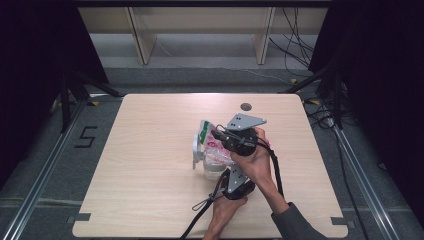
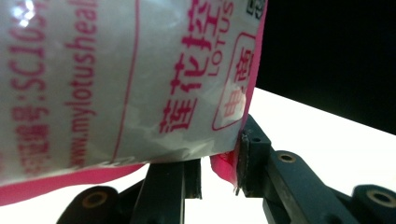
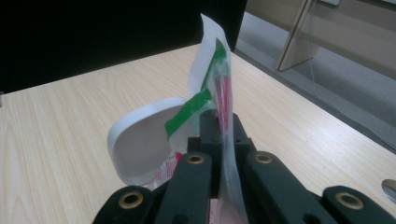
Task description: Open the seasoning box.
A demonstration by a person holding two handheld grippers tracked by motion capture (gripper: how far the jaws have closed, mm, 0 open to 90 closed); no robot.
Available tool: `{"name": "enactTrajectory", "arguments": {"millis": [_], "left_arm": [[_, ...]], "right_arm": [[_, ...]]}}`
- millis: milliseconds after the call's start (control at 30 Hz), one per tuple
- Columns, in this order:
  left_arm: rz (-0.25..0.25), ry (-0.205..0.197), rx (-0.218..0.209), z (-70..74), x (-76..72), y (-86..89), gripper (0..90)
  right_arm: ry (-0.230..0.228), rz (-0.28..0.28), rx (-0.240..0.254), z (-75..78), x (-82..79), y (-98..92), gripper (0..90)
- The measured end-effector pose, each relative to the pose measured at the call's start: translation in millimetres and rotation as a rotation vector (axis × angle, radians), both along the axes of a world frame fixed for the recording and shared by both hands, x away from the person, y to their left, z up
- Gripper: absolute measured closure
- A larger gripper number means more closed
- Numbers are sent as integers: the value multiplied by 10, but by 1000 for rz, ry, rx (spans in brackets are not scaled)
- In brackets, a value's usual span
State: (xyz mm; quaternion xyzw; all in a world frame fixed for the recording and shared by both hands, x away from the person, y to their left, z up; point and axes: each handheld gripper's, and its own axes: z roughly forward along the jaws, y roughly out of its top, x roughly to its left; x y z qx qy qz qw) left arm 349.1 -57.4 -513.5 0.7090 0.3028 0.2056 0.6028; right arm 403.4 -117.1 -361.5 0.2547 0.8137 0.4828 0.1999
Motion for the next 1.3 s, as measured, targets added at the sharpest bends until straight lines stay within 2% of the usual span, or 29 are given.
{"name": "enactTrajectory", "arguments": {"millis": [100,167,300,400,467,500,633,667,767,800,833,867,933,967,1000,1033,1067,1167,1200,1267,1300], "left_arm": [[-3,-2,0,-2,1,0,739],[-6,-2,1,1,2,1,740],[0,2,-1,-5,-2,-5,739],[2,-3,-2,4,-4,-5,739],[-2,3,2,-7,-1,-10,739],[-1,3,3,-9,-1,-9,739],[3,-5,0,7,-5,-2,740],[-1,-6,0,10,-4,-1,740],[2,1,3,-3,-3,-5,739],[1,-2,2,-2,-2,-3,740],[2,-6,-1,2,-2,-2,740],[1,-4,-2,5,-4,-3,740],[0,-2,-3,3,-6,-7,740],[1,-3,-3,1,-5,-8,740],[1,-5,-5,1,-5,-7,740],[3,-6,-4,3,-6,-6,740],[3,-6,-4,3,-6,-6,740],[-3,-6,-1,8,-6,-6,740],[-1,-4,0,2,-5,-11,739],[-1,-7,-2,6,-6,-6,740],[-7,-9,-1,12,-5,-4,740]], "right_arm": [[-16,7,-16,7,5,-6,900],[-23,-2,-9,6,2,-1,900],[0,12,-22,-9,13,6,900],[5,8,-1,19,3,-13,900],[4,0,-11,-4,1,5,900],[-14,2,-19,-15,21,6,900],[9,5,-2,16,-3,-10,900],[-18,-3,1,21,-3,-10,900],[2,-4,-16,-2,9,3,900],[-2,-14,-1,-1,2,3,900],[0,12,-8,18,2,-9,900],[-19,12,-9,26,6,-15,900],[-16,6,-9,11,9,-5,900],[0,-11,1,-3,-1,10,900],[16,-6,-9,6,-9,6,900],[-13,-10,-3,9,-1,2,900],[-15,12,-8,24,4,-11,900],[-2,13,-3,25,-1,-11,900],[-10,-10,-1,1,0,6,900],[2,12,-10,19,1,-9,900],[-23,7,-4,23,3,-12,900]]}}
